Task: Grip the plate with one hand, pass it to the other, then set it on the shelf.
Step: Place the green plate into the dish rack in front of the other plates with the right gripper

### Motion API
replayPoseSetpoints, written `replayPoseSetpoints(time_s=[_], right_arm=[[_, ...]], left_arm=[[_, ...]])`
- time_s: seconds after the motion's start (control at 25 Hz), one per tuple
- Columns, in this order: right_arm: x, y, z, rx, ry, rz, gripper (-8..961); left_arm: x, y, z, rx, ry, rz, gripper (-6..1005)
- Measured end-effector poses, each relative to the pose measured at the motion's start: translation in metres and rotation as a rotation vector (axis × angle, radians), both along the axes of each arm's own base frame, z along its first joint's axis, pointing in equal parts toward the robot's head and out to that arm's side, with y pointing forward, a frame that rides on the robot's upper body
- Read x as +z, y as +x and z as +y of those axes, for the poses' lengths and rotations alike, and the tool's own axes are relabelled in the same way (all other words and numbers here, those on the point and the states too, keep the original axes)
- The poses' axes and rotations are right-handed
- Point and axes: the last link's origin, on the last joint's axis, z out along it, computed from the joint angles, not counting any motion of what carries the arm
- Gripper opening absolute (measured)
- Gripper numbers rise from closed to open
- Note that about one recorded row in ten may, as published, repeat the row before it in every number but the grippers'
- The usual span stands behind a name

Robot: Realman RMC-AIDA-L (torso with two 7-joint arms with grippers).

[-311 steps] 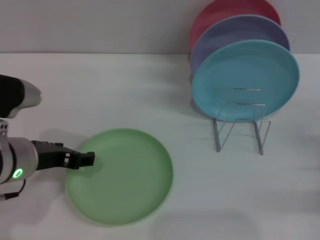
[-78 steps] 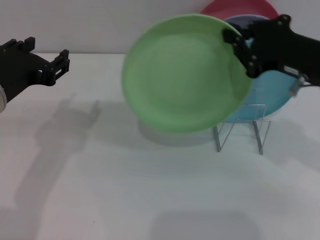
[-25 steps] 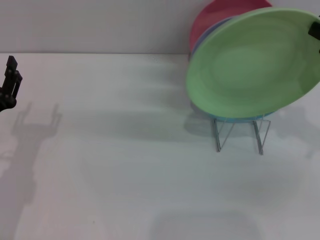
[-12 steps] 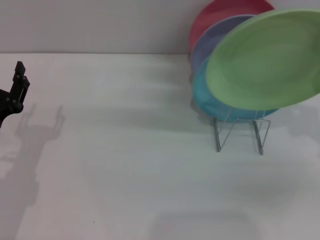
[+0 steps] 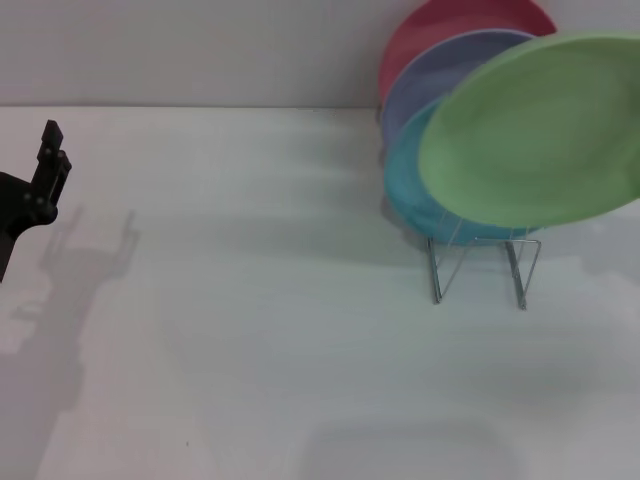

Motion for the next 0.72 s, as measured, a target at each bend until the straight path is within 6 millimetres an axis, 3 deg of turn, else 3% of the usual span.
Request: replayPoseSetpoints(time_s=[0.72], right_arm=[[-0.027,0.017,0.005,-0.06,-0.05,0.017,60]], left_arm=[[-0.001,0.0,0.0,-0.007,-0.01,0.014,673]])
